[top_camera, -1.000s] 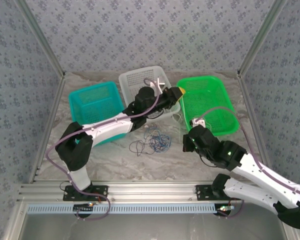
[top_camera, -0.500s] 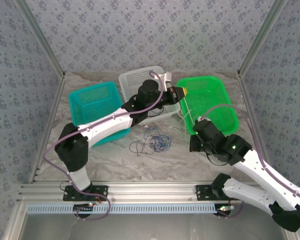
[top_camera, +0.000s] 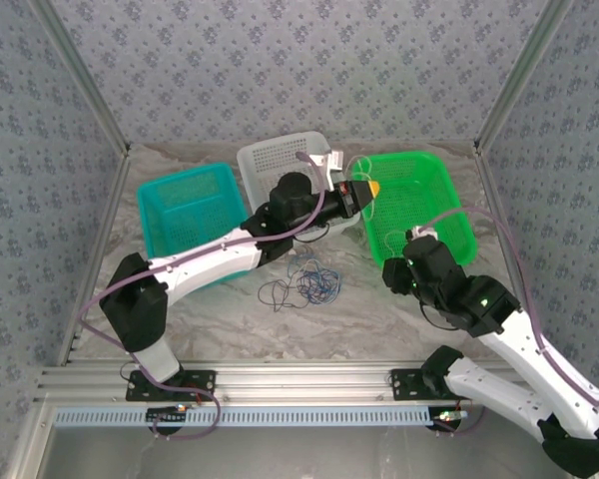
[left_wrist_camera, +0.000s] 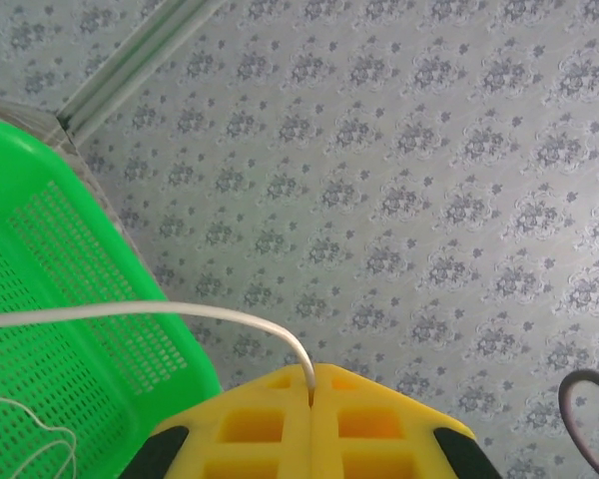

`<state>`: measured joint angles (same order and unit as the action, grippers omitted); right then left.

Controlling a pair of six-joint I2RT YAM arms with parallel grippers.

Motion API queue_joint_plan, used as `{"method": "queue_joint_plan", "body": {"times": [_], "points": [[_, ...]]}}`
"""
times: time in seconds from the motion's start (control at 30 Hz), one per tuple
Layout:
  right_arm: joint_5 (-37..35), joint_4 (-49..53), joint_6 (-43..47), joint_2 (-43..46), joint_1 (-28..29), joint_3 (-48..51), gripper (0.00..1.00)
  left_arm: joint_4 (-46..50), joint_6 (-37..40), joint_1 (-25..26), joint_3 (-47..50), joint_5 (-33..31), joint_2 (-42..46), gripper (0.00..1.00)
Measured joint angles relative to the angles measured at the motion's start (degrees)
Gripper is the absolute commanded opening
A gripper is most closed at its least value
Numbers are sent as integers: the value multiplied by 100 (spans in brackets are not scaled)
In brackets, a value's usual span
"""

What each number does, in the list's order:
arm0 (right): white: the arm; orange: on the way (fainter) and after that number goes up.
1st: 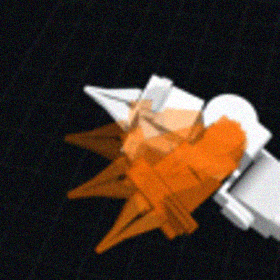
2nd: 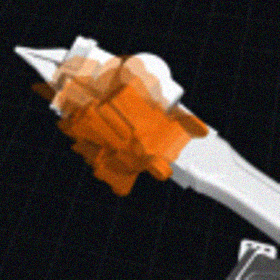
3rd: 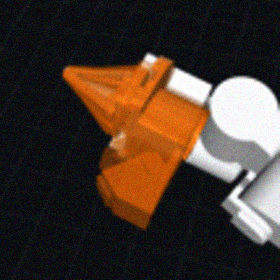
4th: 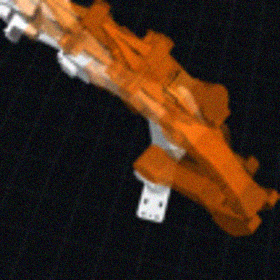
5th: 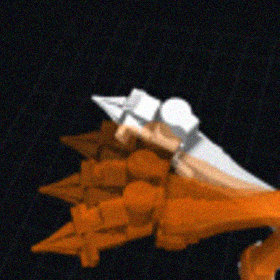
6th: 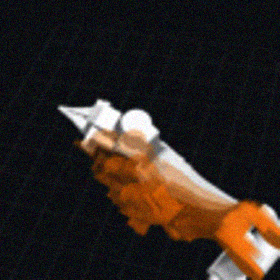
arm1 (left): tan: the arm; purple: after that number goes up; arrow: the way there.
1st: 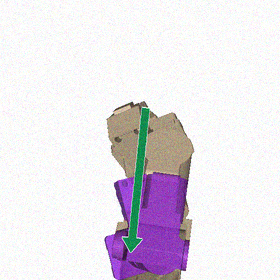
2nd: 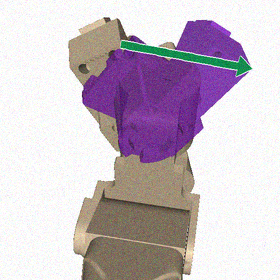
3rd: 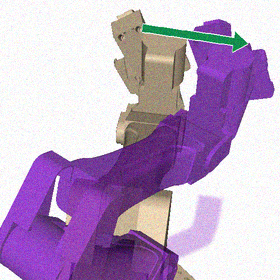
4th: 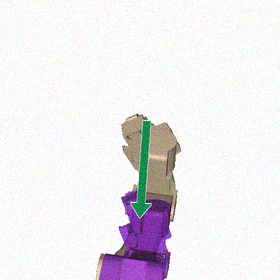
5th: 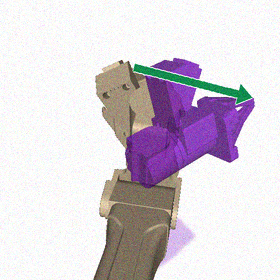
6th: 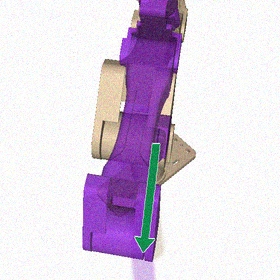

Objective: Untangle the cables

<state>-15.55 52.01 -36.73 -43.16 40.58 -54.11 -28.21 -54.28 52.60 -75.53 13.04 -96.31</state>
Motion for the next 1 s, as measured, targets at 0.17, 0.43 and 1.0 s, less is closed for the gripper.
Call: {"method": "queue_joint_plan", "body": {"times": [0.17, 0.43, 1.0], "points": [[-197, -356, 219, 140, 24, 249, 62, -186, -107, 42, 125, -61, 13, 0], [-273, -977, 636, 1119, 181, 796, 76, -101, 177, 26, 118, 39, 142, 0], [278, -1921, 1419, 1095, -122, 855, 92, 431, 1080, 46, -627, 584, 321, 0]]}}
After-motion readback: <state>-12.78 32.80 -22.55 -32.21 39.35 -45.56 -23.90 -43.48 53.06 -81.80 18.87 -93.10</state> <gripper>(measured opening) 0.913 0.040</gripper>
